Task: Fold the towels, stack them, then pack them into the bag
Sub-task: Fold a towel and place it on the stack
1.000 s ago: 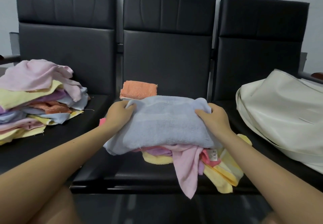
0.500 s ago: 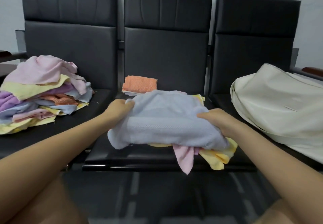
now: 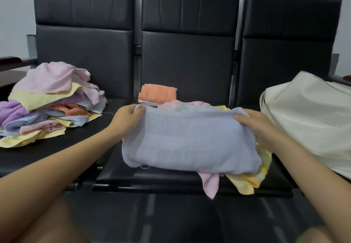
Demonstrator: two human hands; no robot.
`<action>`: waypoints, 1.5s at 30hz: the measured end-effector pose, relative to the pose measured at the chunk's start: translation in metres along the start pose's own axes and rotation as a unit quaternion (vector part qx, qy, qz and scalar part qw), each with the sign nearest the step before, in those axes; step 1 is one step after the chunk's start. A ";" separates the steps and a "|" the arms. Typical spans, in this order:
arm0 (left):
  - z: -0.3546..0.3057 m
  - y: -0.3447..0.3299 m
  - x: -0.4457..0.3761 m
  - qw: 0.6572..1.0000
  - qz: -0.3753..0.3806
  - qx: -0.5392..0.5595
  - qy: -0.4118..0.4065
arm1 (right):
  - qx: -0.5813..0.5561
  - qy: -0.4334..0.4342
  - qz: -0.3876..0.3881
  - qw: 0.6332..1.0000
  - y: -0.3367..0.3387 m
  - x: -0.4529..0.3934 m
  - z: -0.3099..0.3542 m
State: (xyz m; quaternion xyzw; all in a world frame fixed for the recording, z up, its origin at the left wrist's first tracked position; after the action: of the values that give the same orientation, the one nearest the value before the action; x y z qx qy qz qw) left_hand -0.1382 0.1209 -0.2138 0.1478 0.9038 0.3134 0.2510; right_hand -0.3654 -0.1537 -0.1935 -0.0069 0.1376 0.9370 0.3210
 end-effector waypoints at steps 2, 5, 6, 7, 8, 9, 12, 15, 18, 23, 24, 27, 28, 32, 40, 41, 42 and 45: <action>0.002 -0.009 -0.014 1.000 -0.008 0.027 0.012 | -0.051 0.002 -0.045 0.998 -0.007 -0.012 0.000; 0.000 -0.025 -0.029 0.996 -0.012 0.072 0.046 | -0.111 0.016 -0.122 0.986 -0.015 -0.029 0.001; -0.001 -0.030 -0.033 0.995 -0.014 0.078 0.055 | -0.103 0.019 -0.140 0.985 -0.017 -0.035 -0.001; 0.000 -0.036 -0.036 0.995 -0.010 0.075 0.060 | -0.086 0.012 -0.147 0.985 -0.020 -0.040 -0.001; 0.003 -0.042 -0.039 0.996 0.001 0.064 0.062 | -0.061 -0.001 -0.144 0.988 -0.022 -0.044 -0.003; 0.005 -0.046 -0.040 0.997 0.022 0.043 0.061 | -0.044 -0.022 -0.127 0.991 -0.025 -0.048 -0.004; 0.014 -0.056 -0.045 0.997 0.071 -0.019 0.035 | -0.020 -0.074 -0.049 0.996 -0.029 -0.056 -0.013; 0.015 -0.053 -0.046 0.996 0.081 0.018 0.020 | 0.098 -0.038 -0.027 0.994 -0.020 -0.061 -0.015; 0.017 -0.045 -0.047 0.993 0.107 0.051 0.001 | 0.174 0.021 -0.013 0.984 -0.012 -0.068 -0.020; 0.017 -0.037 -0.045 0.989 0.094 0.107 -0.028 | 0.155 0.133 -0.088 0.975 -0.016 -0.078 -0.019; 0.017 -0.035 -0.045 0.989 0.087 0.117 -0.031 | 0.111 0.132 -0.092 0.981 -0.019 -0.077 -0.013; 0.019 -0.033 -0.048 0.985 0.087 0.141 -0.038 | 0.026 0.081 -0.096 0.992 -0.028 -0.084 -0.004; 0.019 -0.033 -0.048 0.984 0.102 0.140 -0.036 | 0.038 0.043 -0.097 0.994 -0.032 -0.087 -0.002; 0.023 -0.033 -0.046 0.966 0.222 0.129 -0.021 | 0.091 -0.071 -0.030 0.993 -0.042 -0.087 -0.018; 0.028 -0.026 -0.046 0.962 0.253 0.102 -0.033 | 0.073 0.038 -0.002 0.997 -0.033 -0.078 -0.017; 0.029 -0.026 -0.047 0.963 0.251 0.088 -0.039 | 0.078 0.053 0.011 0.996 -0.031 -0.076 -0.015; 0.030 -0.025 -0.047 0.966 0.246 0.071 -0.045 | 0.090 0.062 0.023 0.994 -0.029 -0.075 -0.013; 0.031 -0.019 -0.047 0.968 0.239 0.044 -0.061 | 0.142 0.066 0.057 0.986 -0.021 -0.074 -0.014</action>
State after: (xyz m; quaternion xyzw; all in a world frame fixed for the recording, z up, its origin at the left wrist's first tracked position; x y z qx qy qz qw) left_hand -0.0843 0.1022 -0.2304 0.3896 0.8382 0.3143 0.2164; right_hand -0.2951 -0.1860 -0.2045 -0.0155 0.2907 0.9222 0.2547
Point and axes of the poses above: each hand's wrist, its own x-axis away from the middle knuckle, its own y-axis out of the back of the hand, z = x × y, the point moved 1 cm from there along -x, towards the middle knuckle, and after that the axes turned 5 degrees about -x, right-handed, at the moved point
